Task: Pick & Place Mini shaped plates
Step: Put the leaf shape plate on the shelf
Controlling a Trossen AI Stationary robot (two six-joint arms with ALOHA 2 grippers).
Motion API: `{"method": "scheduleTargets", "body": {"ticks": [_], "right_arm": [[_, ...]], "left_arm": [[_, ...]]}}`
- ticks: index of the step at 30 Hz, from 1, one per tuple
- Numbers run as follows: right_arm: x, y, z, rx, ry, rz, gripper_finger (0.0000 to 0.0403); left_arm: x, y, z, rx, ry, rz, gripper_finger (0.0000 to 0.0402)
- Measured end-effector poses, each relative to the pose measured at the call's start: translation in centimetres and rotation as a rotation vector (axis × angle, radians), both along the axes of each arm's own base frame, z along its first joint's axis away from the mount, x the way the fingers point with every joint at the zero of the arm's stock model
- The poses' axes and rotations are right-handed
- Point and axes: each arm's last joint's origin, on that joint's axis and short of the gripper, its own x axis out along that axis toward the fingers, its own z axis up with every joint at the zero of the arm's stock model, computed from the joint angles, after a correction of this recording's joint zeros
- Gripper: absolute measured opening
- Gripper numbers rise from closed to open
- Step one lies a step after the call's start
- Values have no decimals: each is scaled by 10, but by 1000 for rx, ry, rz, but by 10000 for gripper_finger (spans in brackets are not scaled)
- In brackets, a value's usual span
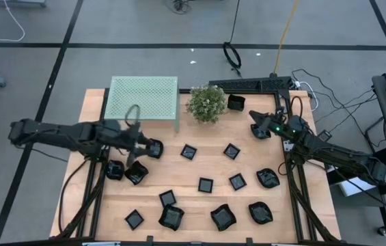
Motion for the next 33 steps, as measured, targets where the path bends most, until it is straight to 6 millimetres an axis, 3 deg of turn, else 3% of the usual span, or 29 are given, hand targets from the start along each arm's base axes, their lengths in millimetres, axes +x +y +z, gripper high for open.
{"method": "scheduleTargets", "body": {"ticks": [7, 16, 33], "right_arm": [[0, 0, -2, 13, 22, 0, 123], [0, 0, -3, 14, 24, 0, 123], [0, 0, -3, 15, 25, 0, 123]], "left_arm": [[34, -19, -6, 298, 158, -227, 159], [46, -28, -56, 542, 558, -159, 159], [58, -29, -110, 609, 869, -128, 159]]}}
